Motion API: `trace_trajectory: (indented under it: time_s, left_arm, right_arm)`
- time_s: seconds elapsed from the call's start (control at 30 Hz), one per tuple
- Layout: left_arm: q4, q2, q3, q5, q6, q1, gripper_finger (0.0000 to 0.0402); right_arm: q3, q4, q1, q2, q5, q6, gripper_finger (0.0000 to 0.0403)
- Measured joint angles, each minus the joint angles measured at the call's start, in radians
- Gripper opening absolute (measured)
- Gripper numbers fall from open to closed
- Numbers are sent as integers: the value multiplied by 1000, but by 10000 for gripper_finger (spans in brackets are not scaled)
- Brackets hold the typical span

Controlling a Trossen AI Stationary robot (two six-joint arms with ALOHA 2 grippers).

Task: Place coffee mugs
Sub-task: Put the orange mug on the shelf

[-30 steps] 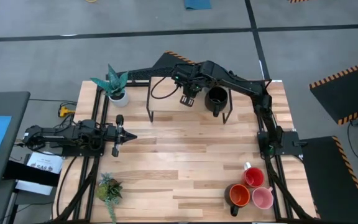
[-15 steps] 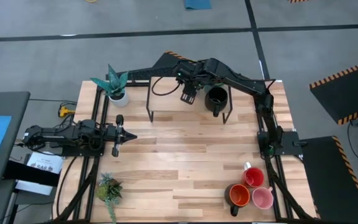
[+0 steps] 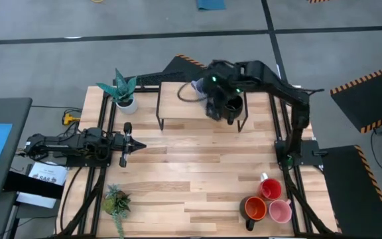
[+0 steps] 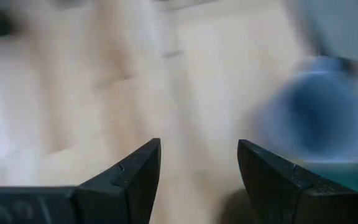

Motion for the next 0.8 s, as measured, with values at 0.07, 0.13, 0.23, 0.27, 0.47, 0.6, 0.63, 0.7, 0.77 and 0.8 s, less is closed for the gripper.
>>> trace_trajectory:
  time_s: [0.07, 0.13, 0.23, 0.27, 0.47, 0.6, 0.63, 0.7, 0.77, 0.8]
  left_arm:
    - [0, 0, 0, 0, 0, 0, 0]
    - [0, 0, 0, 0, 0, 0, 0]
    - [0, 0, 0, 0, 0, 0, 0]
    - [0, 0, 0, 0, 0, 0, 0]
    - [0, 0, 0, 0, 0, 0, 0]
    - [0, 0, 0, 0, 0, 0, 0]
    - [0, 0, 0, 0, 0, 0, 0]
    - [0, 0, 0, 0, 0, 0, 0]
    - [0, 0, 0, 0, 0, 0, 0]
    - [0, 0, 0, 0, 0, 0, 0]
  right_arm:
    - [-18, -33, 51, -15, -94, 3, 240]
    - [-51, -58, 114, -22, -129, 4, 240]
    - [-129, -99, 213, -37, -137, 8, 240]
    - [-161, -103, 247, -43, -137, 20, 240]
    - [-379, -103, 432, -80, -112, 161, 240]
    - [-546, -77, 533, -135, -58, 294, 240]
    - [-591, -61, 555, -157, -54, 336, 240]
    - [-688, -20, 597, -210, -43, 435, 240]
    - [-786, 33, 638, -275, -28, 550, 240]
    - [-835, 63, 656, -308, -26, 614, 240]
